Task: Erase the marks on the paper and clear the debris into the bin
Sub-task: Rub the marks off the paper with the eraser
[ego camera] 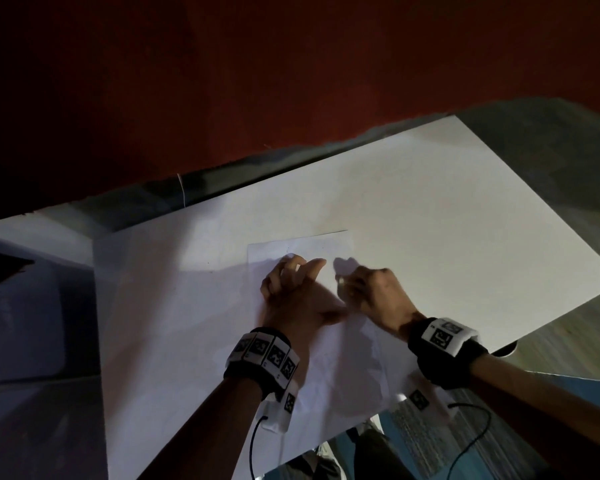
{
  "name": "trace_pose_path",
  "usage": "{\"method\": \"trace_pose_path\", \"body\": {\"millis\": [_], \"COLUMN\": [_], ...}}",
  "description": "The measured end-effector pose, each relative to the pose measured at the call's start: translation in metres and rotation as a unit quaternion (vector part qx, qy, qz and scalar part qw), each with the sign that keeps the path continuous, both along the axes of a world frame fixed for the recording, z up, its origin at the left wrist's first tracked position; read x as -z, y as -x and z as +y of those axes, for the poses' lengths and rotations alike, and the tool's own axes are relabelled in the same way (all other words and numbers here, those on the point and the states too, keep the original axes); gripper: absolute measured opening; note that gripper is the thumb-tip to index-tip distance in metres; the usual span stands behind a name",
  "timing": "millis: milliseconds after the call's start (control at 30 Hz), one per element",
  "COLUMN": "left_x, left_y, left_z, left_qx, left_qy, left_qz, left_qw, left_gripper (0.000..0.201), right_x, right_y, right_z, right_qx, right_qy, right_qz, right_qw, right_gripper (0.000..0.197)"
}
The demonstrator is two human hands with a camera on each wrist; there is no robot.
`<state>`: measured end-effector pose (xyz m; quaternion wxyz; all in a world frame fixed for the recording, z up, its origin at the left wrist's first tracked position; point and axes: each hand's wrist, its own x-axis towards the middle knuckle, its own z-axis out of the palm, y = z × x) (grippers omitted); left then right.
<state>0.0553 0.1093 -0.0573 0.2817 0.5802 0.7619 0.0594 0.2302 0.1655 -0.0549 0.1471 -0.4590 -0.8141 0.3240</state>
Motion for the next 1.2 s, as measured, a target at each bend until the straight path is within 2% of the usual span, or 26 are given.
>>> {"method": "trace_pose_path", "body": {"millis": [67, 100, 167, 233, 300, 333, 433, 567, 667, 767, 800, 867, 933, 1000, 1067, 1133, 1200], "left_x": [0.005, 0.004, -0.003, 0.001, 0.007, 0.006, -0.006, -0.004, -0.001, 0.001, 0.001, 0.000, 0.002, 0.007, 0.004, 0.003, 0.006], "left_y": [-0.001, -0.001, -0.002, 0.001, 0.003, 0.003, -0.002, -0.003, -0.001, -0.001, 0.000, 0.001, 0.001, 0.001, 0.001, 0.002, 0.003], "left_z": [-0.001, 0.002, 0.006, 0.001, -0.003, -0.002, 0.006, 0.006, 0.009, 0.006, 0.006, 0.007, 0.005, 0.004, 0.007, 0.007, 0.003], "left_qx": [0.007, 0.002, -0.018, 0.004, 0.032, 0.030, -0.008, 0.011, -0.023, 0.036, 0.031, 0.004, 0.009, 0.021, -0.006, -0.006, 0.024], "left_qy": [-0.030, -0.023, 0.021, -0.004, -0.046, -0.037, 0.016, -0.004, 0.012, -0.027, -0.020, -0.007, -0.020, -0.037, -0.011, -0.009, -0.032], "left_qz": [0.009, 0.014, 0.015, 0.017, 0.023, 0.021, 0.005, -0.003, 0.002, 0.010, 0.016, 0.010, 0.010, 0.011, -0.006, -0.004, 0.008], "left_qw": [0.999, 1.000, 1.000, 1.000, 0.998, 0.999, 1.000, 1.000, 1.000, 0.999, 0.999, 1.000, 1.000, 0.999, 1.000, 1.000, 0.999], "left_gripper": [0.105, 0.105, 0.108, 0.107, 0.107, 0.108, 0.111, 0.105, 0.101, 0.088, 0.086, 0.093, 0.100, 0.096, 0.099, 0.110, 0.115], "right_x": [0.000, 0.001, -0.001, -0.001, 0.000, 0.000, -0.004, -0.005, -0.008, -0.008, -0.007, -0.010, -0.007, -0.003, -0.003, -0.003, 0.002], "right_y": [0.003, 0.002, -0.003, 0.001, 0.008, 0.008, 0.005, 0.012, 0.012, 0.020, 0.021, 0.020, 0.021, 0.019, 0.016, 0.012, 0.012], "right_z": [-0.006, -0.004, 0.004, 0.001, -0.010, -0.008, 0.010, 0.004, 0.009, 0.004, 0.005, 0.008, 0.006, 0.000, 0.006, 0.011, 0.006], "right_qx": [-0.044, -0.051, -0.020, -0.012, -0.076, -0.089, 0.014, -0.070, -0.021, -0.059, -0.042, 0.036, 0.007, -0.045, -0.035, -0.004, -0.039], "right_qy": [0.048, 0.031, -0.022, -0.007, 0.035, 0.028, -0.021, -0.008, -0.024, -0.007, 0.010, 0.116, 0.074, 0.035, -0.007, -0.026, -0.010], "right_qz": [-0.017, -0.016, -0.009, -0.014, -0.056, -0.054, -0.002, -0.032, -0.022, -0.042, -0.023, 0.044, -0.007, -0.011, -0.007, -0.014, -0.023], "right_qw": [0.998, 0.998, 1.000, 1.000, 0.995, 0.994, 1.000, 0.997, 0.999, 0.997, 0.999, 0.992, 0.997, 0.998, 0.999, 1.000, 0.999], "right_gripper": [0.025, 0.024, 0.021, 0.025, 0.020, 0.018, 0.024, 0.027, 0.019, 0.014, 0.013, 0.014, 0.014, 0.013, 0.012, 0.008, 0.016]}}
